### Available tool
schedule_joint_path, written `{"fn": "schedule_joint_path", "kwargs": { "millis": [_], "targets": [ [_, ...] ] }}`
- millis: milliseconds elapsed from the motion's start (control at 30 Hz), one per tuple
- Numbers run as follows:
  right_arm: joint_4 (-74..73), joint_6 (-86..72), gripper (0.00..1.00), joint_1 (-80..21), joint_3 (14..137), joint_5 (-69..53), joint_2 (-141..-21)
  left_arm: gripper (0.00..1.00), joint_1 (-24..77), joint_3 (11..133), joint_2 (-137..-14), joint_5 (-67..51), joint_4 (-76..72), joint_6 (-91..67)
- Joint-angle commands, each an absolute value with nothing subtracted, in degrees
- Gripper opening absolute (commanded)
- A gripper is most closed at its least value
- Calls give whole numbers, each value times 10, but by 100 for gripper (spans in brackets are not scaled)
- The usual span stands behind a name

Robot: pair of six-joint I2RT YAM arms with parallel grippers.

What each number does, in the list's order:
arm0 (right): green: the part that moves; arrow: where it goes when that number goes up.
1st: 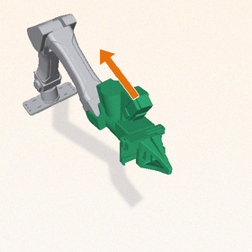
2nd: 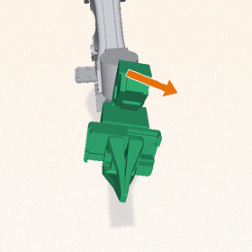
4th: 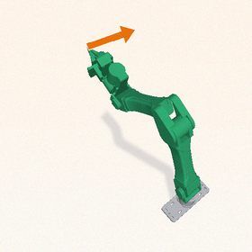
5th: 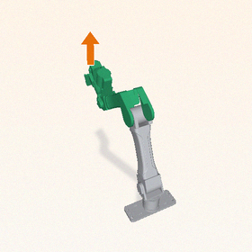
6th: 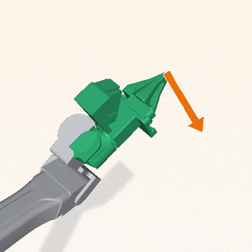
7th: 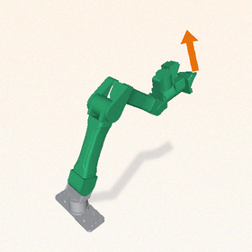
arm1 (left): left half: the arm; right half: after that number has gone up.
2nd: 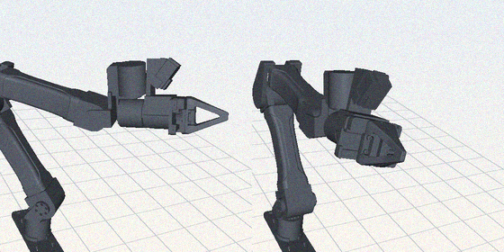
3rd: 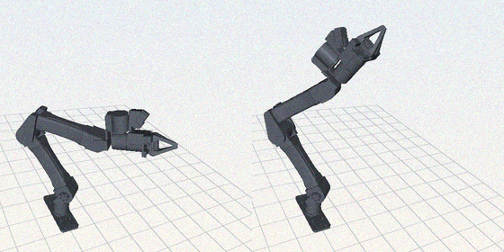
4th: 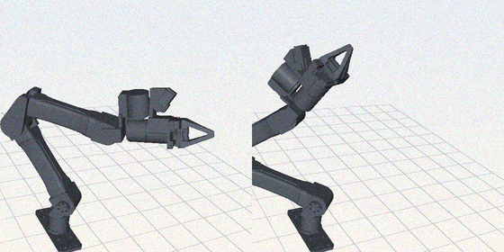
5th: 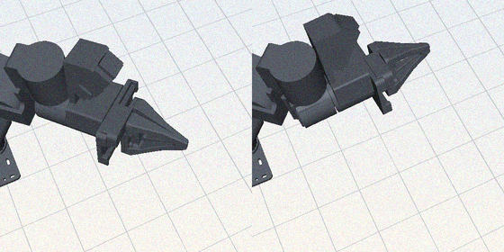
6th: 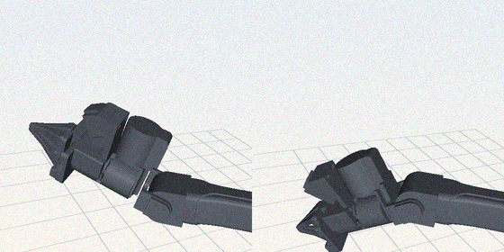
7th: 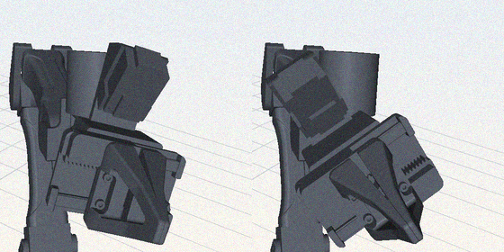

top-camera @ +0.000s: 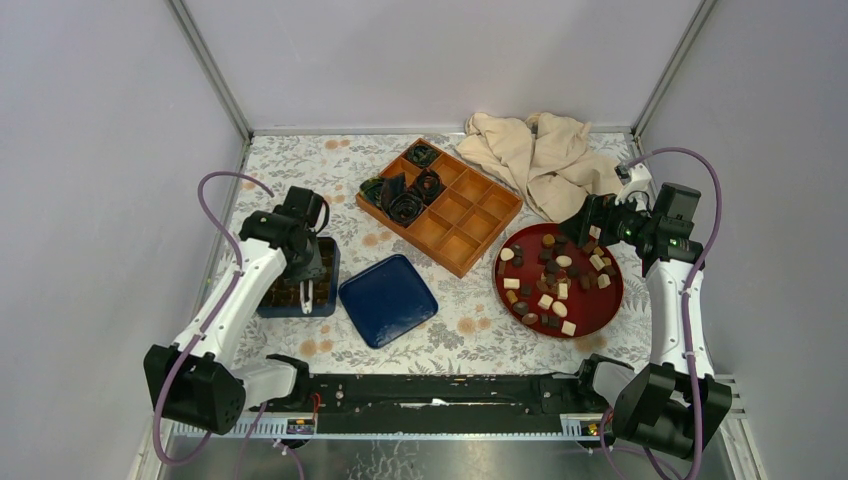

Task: Pack the chocolate
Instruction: Place the fake chocolate in the packing box.

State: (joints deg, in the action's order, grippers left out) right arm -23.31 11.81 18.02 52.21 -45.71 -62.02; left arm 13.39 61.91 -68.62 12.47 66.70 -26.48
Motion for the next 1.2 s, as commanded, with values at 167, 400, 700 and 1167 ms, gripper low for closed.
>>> {"fn": "schedule_joint_path", "kwargs": {
  "millis": [167,400,700,1167],
  "targets": [
    [-218,122,100,183,524,-469,-619,30,131,623,-671,119,678,-272],
    [-218,122,100,183,524,-470,-619,32,131,618,-665,116,686,-275],
    [-217,121,100,183,523,-471,-619,35,131,608,-663,124,681,-275],
    [-218,122,100,183,523,-471,-619,41,131,609,-666,129,671,-272]
  ]
}}
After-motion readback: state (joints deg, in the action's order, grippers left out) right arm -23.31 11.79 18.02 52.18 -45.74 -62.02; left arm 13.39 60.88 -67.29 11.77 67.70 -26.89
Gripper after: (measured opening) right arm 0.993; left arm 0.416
